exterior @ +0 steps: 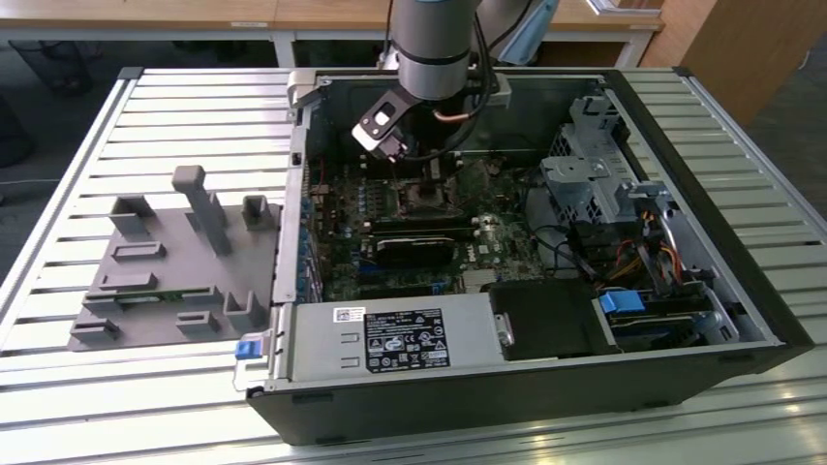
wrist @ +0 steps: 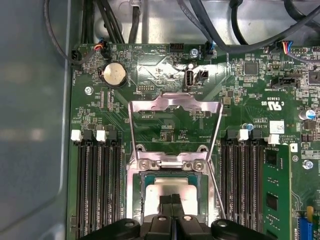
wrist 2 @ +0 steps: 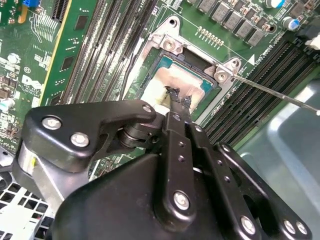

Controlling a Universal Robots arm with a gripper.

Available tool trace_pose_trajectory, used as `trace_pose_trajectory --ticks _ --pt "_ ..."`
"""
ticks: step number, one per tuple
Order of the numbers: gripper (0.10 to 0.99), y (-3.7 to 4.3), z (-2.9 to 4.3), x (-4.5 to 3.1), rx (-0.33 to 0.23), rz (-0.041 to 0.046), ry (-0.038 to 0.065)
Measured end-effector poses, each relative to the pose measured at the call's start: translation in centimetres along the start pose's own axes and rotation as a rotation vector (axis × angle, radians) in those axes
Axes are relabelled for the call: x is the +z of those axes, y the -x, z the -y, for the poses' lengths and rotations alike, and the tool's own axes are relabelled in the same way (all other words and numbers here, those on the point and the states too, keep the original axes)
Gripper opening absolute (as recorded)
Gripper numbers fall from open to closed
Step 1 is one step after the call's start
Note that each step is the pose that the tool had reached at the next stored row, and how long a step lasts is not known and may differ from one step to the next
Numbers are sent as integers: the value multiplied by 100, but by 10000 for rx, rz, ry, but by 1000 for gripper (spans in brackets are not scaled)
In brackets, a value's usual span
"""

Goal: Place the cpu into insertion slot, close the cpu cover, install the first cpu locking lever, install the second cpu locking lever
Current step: 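Place the cpu into insertion slot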

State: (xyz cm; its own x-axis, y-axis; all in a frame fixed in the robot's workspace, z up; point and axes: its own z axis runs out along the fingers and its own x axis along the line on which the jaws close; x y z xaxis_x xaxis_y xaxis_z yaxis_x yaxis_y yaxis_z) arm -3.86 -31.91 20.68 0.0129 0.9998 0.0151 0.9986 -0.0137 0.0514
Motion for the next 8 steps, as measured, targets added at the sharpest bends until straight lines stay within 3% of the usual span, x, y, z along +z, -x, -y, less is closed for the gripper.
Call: trace_pose_trajectory --ticks 8 --pt "106 -1 -8 -60 2 3 -125"
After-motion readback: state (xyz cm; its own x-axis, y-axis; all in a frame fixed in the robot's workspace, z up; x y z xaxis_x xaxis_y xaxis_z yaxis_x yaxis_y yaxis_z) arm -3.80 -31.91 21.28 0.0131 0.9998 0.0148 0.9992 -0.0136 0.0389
